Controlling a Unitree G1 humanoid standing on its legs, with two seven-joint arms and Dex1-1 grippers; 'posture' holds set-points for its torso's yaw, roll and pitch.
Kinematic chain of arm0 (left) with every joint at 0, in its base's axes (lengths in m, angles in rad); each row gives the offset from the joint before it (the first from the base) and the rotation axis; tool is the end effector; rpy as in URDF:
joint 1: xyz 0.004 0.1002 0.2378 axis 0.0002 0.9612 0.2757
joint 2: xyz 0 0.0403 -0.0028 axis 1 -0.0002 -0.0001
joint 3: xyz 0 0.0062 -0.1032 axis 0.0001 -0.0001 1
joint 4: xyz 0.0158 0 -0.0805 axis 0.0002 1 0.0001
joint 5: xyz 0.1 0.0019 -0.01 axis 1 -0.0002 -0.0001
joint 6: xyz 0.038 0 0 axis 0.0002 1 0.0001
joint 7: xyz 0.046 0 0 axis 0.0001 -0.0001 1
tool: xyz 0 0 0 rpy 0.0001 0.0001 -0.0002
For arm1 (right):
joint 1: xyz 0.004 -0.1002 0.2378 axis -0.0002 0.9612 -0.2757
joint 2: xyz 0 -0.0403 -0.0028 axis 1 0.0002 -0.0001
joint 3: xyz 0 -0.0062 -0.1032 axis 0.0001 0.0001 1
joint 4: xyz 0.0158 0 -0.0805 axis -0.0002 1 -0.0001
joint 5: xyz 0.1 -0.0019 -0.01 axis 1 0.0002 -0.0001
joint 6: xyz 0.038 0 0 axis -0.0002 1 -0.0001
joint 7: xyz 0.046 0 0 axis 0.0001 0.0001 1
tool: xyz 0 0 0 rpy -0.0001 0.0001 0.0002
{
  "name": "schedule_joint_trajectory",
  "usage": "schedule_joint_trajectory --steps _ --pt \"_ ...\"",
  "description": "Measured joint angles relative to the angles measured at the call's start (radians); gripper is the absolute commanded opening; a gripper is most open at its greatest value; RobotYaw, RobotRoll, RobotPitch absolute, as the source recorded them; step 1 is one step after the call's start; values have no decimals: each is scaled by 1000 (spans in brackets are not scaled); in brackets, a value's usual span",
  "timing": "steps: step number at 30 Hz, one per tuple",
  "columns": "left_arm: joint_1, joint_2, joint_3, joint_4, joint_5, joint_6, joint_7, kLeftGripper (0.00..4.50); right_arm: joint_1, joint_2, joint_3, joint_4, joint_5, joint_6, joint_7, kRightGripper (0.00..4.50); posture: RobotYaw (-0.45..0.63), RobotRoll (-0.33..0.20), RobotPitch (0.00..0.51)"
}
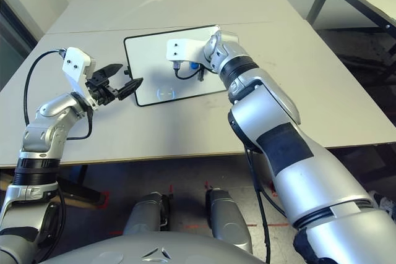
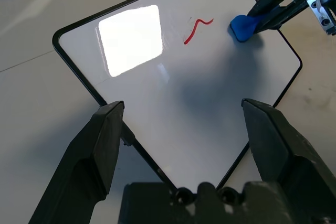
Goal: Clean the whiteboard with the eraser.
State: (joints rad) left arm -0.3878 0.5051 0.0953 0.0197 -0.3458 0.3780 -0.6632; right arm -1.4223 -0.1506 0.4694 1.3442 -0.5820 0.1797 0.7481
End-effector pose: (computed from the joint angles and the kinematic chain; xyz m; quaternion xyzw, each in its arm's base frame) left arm 0.2670 0.2372 0.1451 0.0657 0.0101 -0.3050 0.9500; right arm 0.3817 -0.0901 0.2172 -0.5642 0.2249 0.3283 0.7234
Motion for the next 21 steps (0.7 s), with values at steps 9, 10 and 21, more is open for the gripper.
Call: schedule_joint_trajectory --steps 9,10,21 --pt "-2 -6 -3 0 1 0 0 4500 -19 -24 -7 2 3 9 -29 158 11 0 70" --pt "-3 -7 -5 0 1 0 0 4500 -20 -26 -8 2 3 9 -30 158 11 0 70" --pt "-21 1 -4 21 2 -4 0 4500 -62 -2 -47 4 32 36 44 144 9 0 63"
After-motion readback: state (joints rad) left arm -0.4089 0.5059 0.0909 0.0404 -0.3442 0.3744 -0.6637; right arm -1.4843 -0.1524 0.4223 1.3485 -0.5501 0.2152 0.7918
